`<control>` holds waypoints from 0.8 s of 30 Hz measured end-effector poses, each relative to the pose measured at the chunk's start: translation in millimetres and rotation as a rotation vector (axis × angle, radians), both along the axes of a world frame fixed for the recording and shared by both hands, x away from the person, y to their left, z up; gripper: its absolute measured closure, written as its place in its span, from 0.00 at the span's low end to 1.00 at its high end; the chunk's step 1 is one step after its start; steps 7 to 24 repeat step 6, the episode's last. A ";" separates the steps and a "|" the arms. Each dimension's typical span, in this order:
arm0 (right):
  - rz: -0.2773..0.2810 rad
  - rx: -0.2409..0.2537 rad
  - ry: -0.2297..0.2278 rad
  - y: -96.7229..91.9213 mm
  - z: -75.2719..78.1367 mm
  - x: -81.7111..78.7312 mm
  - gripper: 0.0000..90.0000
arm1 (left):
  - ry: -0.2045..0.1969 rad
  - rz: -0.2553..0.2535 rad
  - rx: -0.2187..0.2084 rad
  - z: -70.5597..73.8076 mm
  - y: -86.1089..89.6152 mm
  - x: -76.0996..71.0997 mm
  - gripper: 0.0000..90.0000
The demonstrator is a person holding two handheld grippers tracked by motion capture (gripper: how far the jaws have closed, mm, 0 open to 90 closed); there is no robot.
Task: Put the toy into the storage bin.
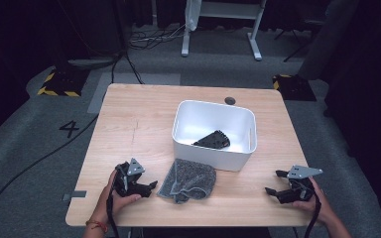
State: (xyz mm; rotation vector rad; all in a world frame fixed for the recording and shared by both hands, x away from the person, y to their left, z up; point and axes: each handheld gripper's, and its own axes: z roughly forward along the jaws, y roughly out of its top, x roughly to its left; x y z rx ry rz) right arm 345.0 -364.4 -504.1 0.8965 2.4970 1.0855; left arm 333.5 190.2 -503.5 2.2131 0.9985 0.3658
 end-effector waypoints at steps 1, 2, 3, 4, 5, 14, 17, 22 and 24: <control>0.000 0.000 0.000 0.0 0.0 0.0 0.16 | 0.000 -0.001 0.000 0.0 0.0 0.0 0.17; -0.001 0.000 0.000 0.0 0.0 -0.1 0.16 | 0.000 -0.001 0.000 0.0 0.0 0.0 0.17; 0.000 0.001 0.000 0.0 -0.1 0.0 0.16 | 0.000 -0.001 0.000 0.0 0.0 0.0 0.17; -0.001 0.000 0.000 0.0 0.0 -0.1 0.16 | 0.000 0.000 0.000 0.0 0.0 0.0 0.17; 0.000 0.000 0.000 0.0 0.0 0.0 0.16 | 0.000 0.000 0.000 0.0 0.0 0.0 0.17; 0.000 0.000 0.000 0.0 0.0 0.0 0.16 | 0.000 -0.001 0.000 0.0 0.0 0.1 0.17; 0.000 0.000 0.000 0.0 0.0 0.0 0.16 | 0.000 -0.001 0.000 0.0 0.0 0.1 0.17; 0.000 0.000 0.000 0.0 0.0 0.0 0.16 | 0.000 -0.001 0.000 0.0 0.0 0.1 0.17; 0.000 0.000 0.000 0.0 0.0 0.0 0.16 | 0.000 -0.001 0.000 0.0 0.0 0.1 0.17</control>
